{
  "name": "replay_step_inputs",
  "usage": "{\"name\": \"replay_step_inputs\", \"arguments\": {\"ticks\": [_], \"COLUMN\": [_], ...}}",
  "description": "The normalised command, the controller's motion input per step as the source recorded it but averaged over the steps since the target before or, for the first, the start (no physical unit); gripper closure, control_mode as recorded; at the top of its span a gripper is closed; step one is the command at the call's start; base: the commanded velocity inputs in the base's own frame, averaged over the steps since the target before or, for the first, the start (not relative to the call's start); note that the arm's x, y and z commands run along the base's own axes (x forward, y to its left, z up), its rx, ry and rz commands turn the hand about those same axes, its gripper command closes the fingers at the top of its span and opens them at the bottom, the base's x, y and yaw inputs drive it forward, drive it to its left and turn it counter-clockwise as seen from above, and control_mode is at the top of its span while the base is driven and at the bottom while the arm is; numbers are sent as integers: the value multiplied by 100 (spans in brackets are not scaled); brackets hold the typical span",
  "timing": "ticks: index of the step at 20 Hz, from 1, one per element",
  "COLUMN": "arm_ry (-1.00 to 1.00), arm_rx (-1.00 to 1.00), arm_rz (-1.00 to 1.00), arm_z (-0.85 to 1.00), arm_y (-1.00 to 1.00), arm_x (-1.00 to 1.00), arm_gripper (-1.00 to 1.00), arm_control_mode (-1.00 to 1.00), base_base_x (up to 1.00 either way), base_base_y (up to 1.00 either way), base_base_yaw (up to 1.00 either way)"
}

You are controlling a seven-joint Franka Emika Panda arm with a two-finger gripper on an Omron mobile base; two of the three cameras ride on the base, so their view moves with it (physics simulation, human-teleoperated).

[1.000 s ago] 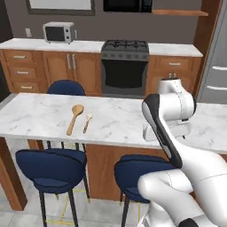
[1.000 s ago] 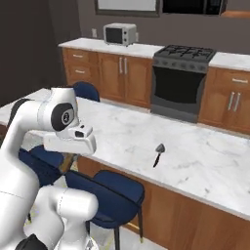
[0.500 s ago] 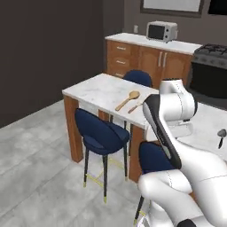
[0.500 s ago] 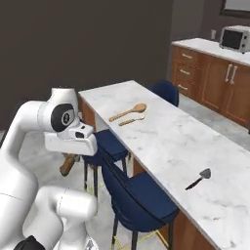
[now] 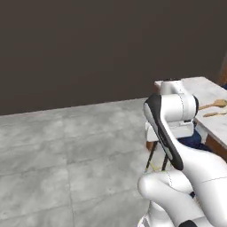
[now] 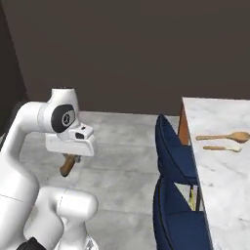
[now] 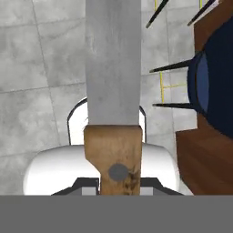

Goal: Pick up the metallic utensils from the counter and place them in the open drawer. Make sure not to pick up any wooden utensils.

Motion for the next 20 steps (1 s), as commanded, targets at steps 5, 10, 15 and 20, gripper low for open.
{"name": "replay_step_inputs", "arguments": {"ticks": [5, 10, 15, 20], "arm_ry": [0, 0, 0, 0], "arm_rx": [0, 0, 0, 0], "arm_rz": [0, 0, 0, 0], "arm_z": [0, 0, 0, 0], "arm_y": [0, 0, 0, 0], "arm_x": [0, 0, 0, 0], "arm_gripper": [100, 100, 100, 100], "arm_control_mode": [100, 100, 100, 100], "base_base_x": [0, 0, 7, 10], "base_base_y": [0, 0, -4, -1], "base_base_yaw": [100, 99, 50, 54]}}
